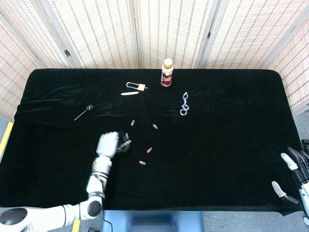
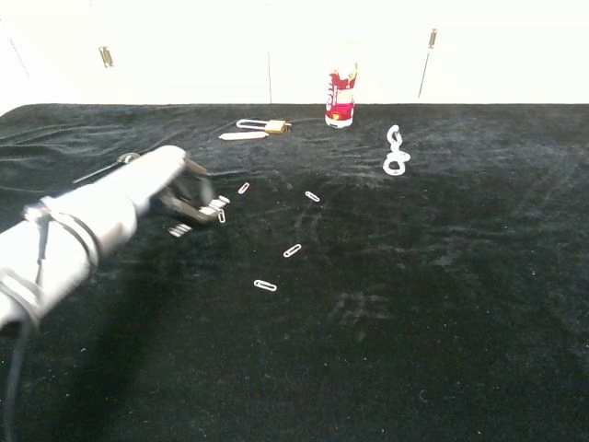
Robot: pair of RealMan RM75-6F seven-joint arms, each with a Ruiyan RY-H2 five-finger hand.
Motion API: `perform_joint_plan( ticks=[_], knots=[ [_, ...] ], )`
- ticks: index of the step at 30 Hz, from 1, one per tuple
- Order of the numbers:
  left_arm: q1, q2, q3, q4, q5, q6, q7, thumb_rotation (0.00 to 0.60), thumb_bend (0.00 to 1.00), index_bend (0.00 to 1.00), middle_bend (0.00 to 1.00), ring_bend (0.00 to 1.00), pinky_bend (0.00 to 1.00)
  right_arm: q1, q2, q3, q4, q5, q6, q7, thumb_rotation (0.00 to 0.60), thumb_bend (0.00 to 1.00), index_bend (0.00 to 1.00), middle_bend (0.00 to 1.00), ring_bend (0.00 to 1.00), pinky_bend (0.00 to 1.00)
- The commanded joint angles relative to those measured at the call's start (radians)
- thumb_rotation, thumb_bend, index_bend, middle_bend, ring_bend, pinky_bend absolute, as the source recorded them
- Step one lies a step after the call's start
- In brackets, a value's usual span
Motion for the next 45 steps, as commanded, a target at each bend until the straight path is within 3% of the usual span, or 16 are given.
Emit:
perform_joint_plan(
  ticks=[1, 11, 19, 23, 28, 32, 45],
  knots=[
    [-0.026, -0.114, 0.039, 0.061, 0.049, -0.001, -0.027, 0.6, 0.49, 0.8, 1.0, 1.0, 1.0, -0.016, 0.003, -0.003, 0.018, -0.009, 0.044, 0.031, 0.6, 0.36, 0.0, 0.0, 0.0, 0.0],
    [-0.077, -0.243, 0.012, 0.191, 0.071, -0.025, -0.019, 0.6, 0.51, 0.8, 1.0, 1.0, 1.0, -0.046, -0.006, -0.009, 0.084, -0.014, 0.112, 0.106, 0.6, 0.36, 0.0, 0.0, 0.0, 0.0],
    [-0.077, -0.251, 0.003, 0.201, 0.087, -0.019, 0.002, 0.6, 0.52, 0.8, 1.0, 1.0, 1.0, -0.056, -0.014, -0.006, 0.1, -0.007, 0.127, 0.116, 0.6, 0.36, 0.0, 0.0, 0.0, 0.0],
    [-0.065, -0.199, 0.001, 0.14, 0.107, 0.023, 0.063, 0.6, 0.53, 0.8, 1.0, 1.0, 1.0, -0.05, -0.014, -0.008, 0.094, -0.01, 0.112, 0.099, 0.6, 0.36, 0.0, 0.0, 0.0, 0.0],
    [-0.033, -0.078, -0.008, -0.013, 0.091, 0.083, 0.185, 0.6, 0.54, 0.8, 1.0, 1.0, 1.0, -0.043, -0.012, -0.009, 0.077, -0.01, 0.092, 0.073, 0.6, 0.36, 0.0, 0.0, 0.0, 0.0],
    [0.002, 0.011, 0.013, -0.081, 0.07, 0.127, 0.276, 0.6, 0.54, 0.8, 1.0, 1.0, 1.0, -0.049, -0.011, 0.0, 0.063, 0.01, 0.093, 0.065, 0.6, 0.36, 0.0, 0.0, 0.0, 0.0],
    [0.067, 0.136, 0.06, -0.082, 0.016, 0.089, 0.245, 0.6, 0.54, 0.8, 1.0, 1.0, 1.0, -0.063, -0.017, 0.009, 0.045, 0.016, 0.107, 0.026, 0.6, 0.36, 0.0, 0.0, 0.0, 0.0]
  ],
)
